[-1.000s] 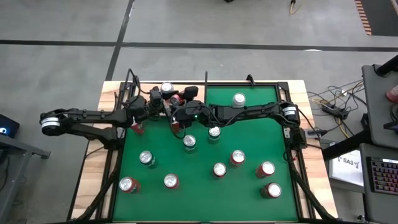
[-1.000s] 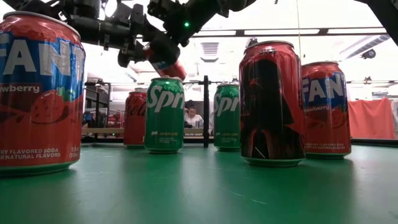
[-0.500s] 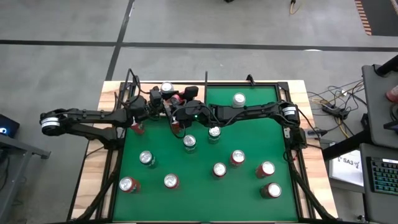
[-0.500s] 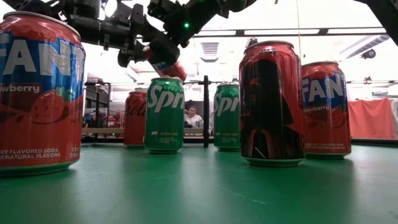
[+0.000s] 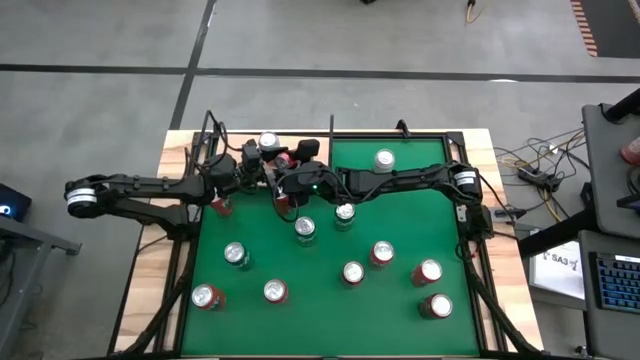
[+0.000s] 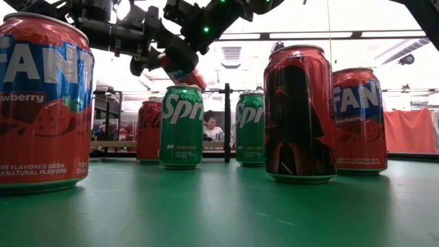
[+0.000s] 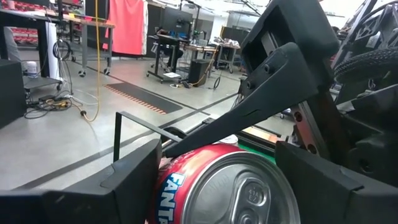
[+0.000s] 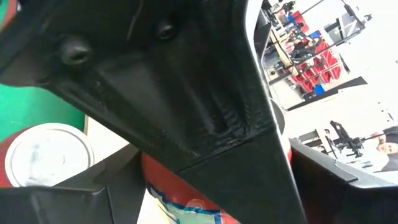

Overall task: Place canned beverage on shelf
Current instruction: Put the red soda can on the shelf

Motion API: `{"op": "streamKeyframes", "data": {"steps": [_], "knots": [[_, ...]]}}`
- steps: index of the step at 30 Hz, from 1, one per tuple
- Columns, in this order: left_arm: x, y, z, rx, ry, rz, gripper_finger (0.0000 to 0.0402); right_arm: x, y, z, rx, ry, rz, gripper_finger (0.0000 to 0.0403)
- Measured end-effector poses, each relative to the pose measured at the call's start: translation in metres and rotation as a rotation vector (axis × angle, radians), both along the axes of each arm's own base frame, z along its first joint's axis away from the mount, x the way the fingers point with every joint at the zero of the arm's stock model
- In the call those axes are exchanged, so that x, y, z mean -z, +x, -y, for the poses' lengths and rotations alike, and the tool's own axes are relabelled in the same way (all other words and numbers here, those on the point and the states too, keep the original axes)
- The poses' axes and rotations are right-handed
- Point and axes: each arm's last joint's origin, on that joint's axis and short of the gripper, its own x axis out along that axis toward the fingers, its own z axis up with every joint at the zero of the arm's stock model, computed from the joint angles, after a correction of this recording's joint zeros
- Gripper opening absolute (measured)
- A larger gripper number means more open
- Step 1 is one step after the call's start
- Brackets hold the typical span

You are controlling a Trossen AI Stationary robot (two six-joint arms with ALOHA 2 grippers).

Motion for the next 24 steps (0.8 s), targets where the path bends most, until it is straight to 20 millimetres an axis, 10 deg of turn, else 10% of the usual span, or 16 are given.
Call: {"op": "streamKeyframes", "data": {"steps": [24], "knots": [[-0.0015,-0.0018,0.0005,0.002,0.016,-0.01,0.0325,0.0041,0.0028,0.0055,0.026,0.016,0.02,0.029]]}}
